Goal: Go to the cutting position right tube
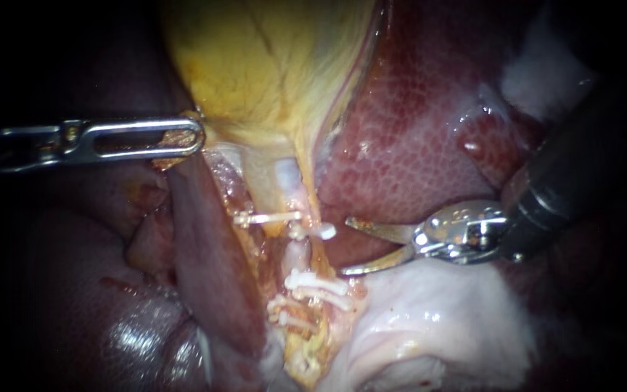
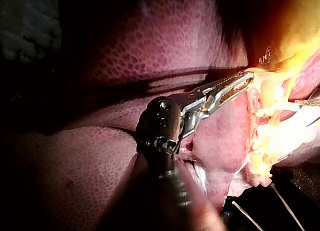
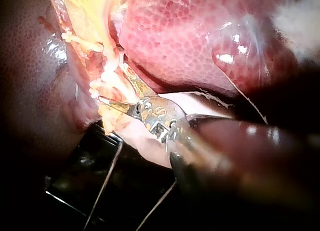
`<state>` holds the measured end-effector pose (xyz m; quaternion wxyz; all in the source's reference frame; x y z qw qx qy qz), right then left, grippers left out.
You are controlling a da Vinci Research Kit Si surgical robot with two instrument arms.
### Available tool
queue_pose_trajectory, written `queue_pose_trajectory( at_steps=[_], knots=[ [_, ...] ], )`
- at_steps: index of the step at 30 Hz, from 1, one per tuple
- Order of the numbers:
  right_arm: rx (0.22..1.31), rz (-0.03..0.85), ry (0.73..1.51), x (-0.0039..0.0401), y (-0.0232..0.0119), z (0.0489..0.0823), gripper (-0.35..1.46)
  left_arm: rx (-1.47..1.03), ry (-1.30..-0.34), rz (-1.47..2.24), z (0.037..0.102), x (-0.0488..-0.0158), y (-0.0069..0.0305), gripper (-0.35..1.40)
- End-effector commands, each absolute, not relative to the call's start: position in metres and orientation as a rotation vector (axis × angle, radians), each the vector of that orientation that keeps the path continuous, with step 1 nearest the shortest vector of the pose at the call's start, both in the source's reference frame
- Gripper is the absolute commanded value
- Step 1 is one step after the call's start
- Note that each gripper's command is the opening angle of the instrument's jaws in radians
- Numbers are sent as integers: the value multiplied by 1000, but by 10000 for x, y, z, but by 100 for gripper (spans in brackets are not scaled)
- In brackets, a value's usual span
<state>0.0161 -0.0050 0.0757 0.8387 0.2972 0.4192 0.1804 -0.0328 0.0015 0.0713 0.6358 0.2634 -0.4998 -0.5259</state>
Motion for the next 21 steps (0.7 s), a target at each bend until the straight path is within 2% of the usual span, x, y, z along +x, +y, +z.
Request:
queue_pose_trajectory(
  at_steps=[1, 8, 13, 17, 21],
  knots=[
    [640, 385, 882, 165, -52, 764, 143, 601, -1141, -1202, 714, -328, 15, -35],
    [661, 400, 869, 187, -58, 795, 143, 601, -1141, -1202, 714, -328, 15, -35],
    [668, 416, 878, 194, -59, 798, 143, 601, -1142, -1201, 714, -327, 14, -35],
    [757, 405, 886, 195, -65, 794, 143, 602, -1142, -1201, 714, -327, 14, -35],
    [818, 372, 889, 198, -71, 787, 131, 602, -1142, -1201, 714, -327, 15, -35]
  ],
)
